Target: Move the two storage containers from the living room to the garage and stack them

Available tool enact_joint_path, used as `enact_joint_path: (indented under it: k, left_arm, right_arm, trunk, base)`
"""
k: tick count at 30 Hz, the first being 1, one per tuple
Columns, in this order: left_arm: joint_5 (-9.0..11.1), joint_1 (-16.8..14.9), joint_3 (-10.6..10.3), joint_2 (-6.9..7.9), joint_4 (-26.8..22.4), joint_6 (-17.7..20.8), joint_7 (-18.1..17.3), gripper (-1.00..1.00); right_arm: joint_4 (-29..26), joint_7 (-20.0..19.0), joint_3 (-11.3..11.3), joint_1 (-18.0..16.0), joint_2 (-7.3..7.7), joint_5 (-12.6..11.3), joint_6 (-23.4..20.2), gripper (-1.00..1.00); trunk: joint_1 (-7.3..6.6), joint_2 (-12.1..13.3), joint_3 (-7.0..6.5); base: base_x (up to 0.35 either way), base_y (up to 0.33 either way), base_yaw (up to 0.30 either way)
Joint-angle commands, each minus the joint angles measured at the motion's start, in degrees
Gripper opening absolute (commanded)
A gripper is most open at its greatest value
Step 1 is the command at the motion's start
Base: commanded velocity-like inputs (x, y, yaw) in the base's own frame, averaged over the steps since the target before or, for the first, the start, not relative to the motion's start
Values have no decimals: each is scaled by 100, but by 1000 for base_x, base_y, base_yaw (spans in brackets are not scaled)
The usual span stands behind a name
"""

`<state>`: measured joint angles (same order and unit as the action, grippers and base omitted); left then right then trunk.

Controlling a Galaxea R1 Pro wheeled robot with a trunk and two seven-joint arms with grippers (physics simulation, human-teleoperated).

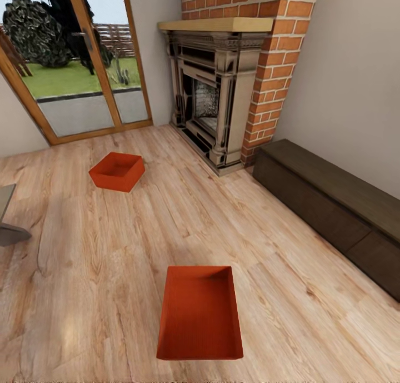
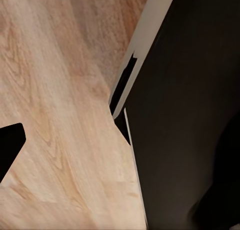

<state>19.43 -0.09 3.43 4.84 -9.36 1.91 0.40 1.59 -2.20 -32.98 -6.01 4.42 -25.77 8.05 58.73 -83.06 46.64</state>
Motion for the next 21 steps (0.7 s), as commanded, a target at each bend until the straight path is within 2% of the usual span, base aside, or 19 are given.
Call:
enact_joint_path:
  k: [1, 21]
  left_arm:
    - [-2, 0, 34, -2, -8, 20, 4, 100]
    - [-2, 0, 33, -1, -8, 20, 4, 100]
  right_arm:
    - [17, -20, -45, -5, -2, -60, 31, 100]
    - [17, 0, -42, -5, -2, -60, 30, 100]
  trunk:
    - [0, -2, 13]
    - [0, -2, 195]
  base:
    - [0, 0, 0]
    - [0, 0, 0]
